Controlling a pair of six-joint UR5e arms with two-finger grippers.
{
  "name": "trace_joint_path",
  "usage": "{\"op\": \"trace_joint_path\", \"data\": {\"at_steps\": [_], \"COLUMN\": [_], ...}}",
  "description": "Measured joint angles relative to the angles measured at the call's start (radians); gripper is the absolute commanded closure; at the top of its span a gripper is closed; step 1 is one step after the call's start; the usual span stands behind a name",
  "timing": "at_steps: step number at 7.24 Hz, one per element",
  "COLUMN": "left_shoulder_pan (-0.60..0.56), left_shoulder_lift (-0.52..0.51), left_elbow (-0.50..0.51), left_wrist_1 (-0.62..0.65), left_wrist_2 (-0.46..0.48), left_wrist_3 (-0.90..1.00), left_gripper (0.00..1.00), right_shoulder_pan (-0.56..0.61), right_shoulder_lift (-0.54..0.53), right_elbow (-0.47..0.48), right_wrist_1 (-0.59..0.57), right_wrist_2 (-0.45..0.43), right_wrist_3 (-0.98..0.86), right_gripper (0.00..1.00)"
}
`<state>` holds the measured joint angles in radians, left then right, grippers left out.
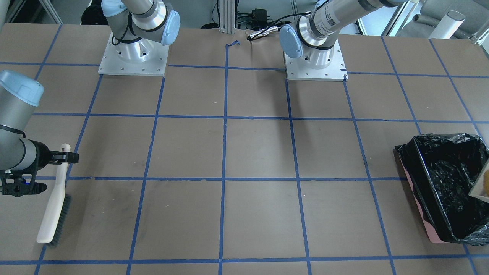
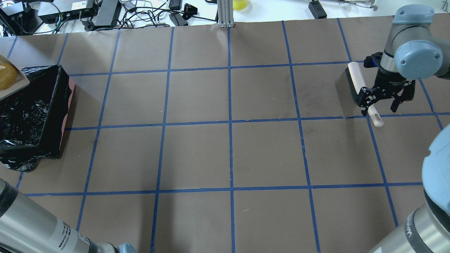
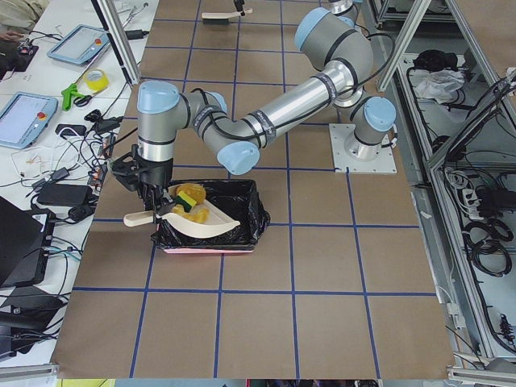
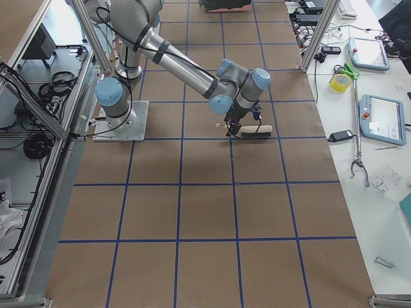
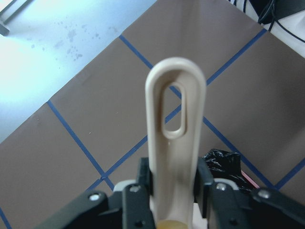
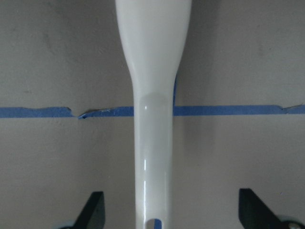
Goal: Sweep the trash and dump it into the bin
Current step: 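Tilt the dustpan with the left gripper to dump items into the bin, then lower the brush onto the table and open the right gripper, raising it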
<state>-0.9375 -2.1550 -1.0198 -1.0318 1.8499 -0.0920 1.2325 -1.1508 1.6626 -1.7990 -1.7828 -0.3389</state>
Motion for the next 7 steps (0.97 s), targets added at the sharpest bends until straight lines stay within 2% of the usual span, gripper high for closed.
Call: {"op": "trace_joint_path", "data": {"at_steps": [2, 4, 7], "left_shoulder_pan": [-0.022, -0.025, -0.026], "left_shoulder_lift": [0.006, 0.006, 0.003], "left_elbow": [-0.004, 0.000, -0.002], "left_wrist_1": [0.064, 0.099, 0.134], "left_wrist_2": [0.016, 0.019, 0.031], "left_wrist_3": [0.008, 0.027, 0.052], "left_gripper": [1.00, 1.00, 1.00], "right_shoulder_pan": [0.010, 0.017, 0.030], "right_shoulder_lift": [-0.075, -0.198, -0.292], "right_elbow": [-0.013, -0.058, -0.237], "right_wrist_1": [0.012, 0.060, 0.275], "right_wrist_2": [0.009, 0.035, 0.114], "right_wrist_3": [0.000, -0.003, 0.003], "right_gripper": [0.00, 0.00, 0.00]}}
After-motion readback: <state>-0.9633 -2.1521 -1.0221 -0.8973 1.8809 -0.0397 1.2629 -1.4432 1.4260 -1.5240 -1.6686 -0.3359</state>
